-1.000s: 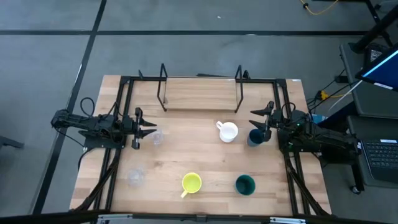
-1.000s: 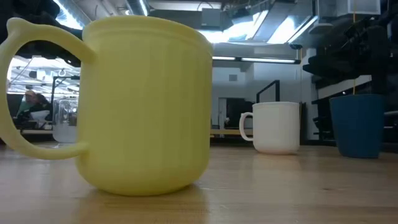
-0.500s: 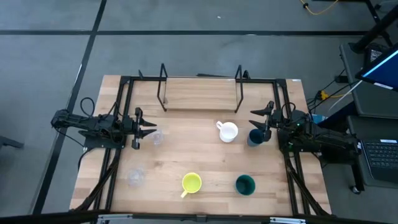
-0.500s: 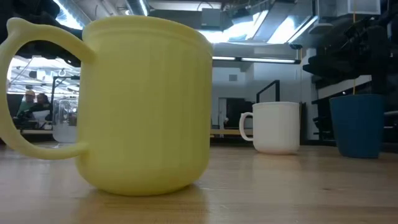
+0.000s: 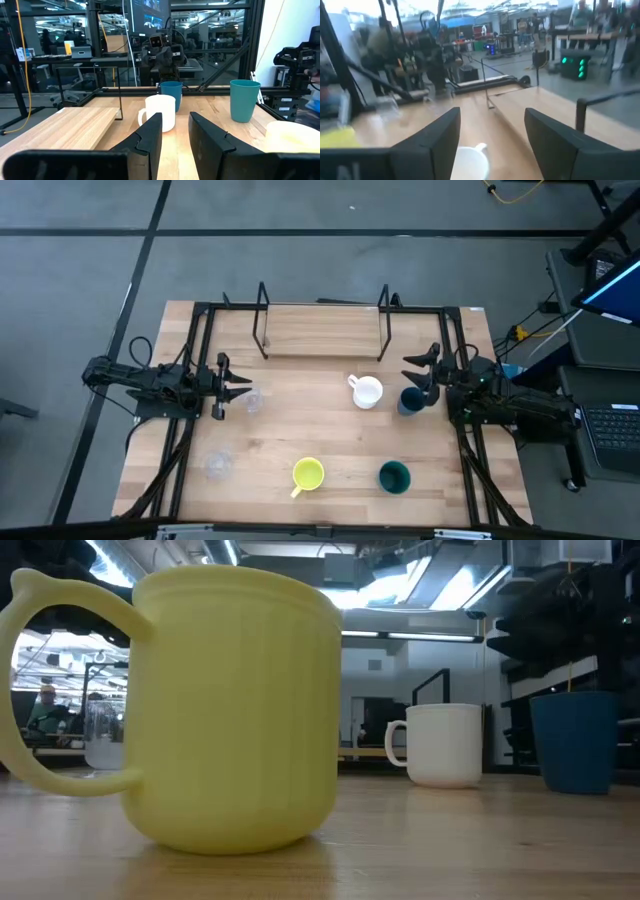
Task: Stack small to large cups/mugs on shelf
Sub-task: Put the top transparent mug on the shelf
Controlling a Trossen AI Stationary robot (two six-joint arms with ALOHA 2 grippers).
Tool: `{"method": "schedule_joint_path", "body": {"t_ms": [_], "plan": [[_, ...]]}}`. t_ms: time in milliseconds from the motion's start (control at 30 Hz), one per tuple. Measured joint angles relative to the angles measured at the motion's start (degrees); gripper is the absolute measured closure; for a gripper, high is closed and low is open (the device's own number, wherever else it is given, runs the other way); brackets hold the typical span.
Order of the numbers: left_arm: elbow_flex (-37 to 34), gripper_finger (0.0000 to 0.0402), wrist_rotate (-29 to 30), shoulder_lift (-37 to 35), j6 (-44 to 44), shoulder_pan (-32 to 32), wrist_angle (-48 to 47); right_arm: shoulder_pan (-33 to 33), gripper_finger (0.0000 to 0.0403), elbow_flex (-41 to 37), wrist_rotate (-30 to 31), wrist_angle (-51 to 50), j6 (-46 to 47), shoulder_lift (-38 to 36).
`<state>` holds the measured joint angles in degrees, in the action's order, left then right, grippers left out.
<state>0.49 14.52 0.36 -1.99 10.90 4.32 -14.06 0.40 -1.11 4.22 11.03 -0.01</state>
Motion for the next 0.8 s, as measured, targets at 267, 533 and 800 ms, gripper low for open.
{"method": "schedule_joint_path", "body": {"t_ms": [267,533,800], "plan": [[0.0,0.0312,0.0,0.0,0.0,0.0,0.0,0.0,0.0179,0.0,-4.2,2.1,6.9,0.0],[0.0,0.0312,0.0,0.0,0.0,0.0,0.0,0.0,0.0179,0.0,-5.1,1.4,6.7,0.0],[0.0,0.0312,0.0,0.0,0.0,0.0,0.2,0.0,0.0179,0.0,-9.2,-0.1,6.6,0.0]]}}
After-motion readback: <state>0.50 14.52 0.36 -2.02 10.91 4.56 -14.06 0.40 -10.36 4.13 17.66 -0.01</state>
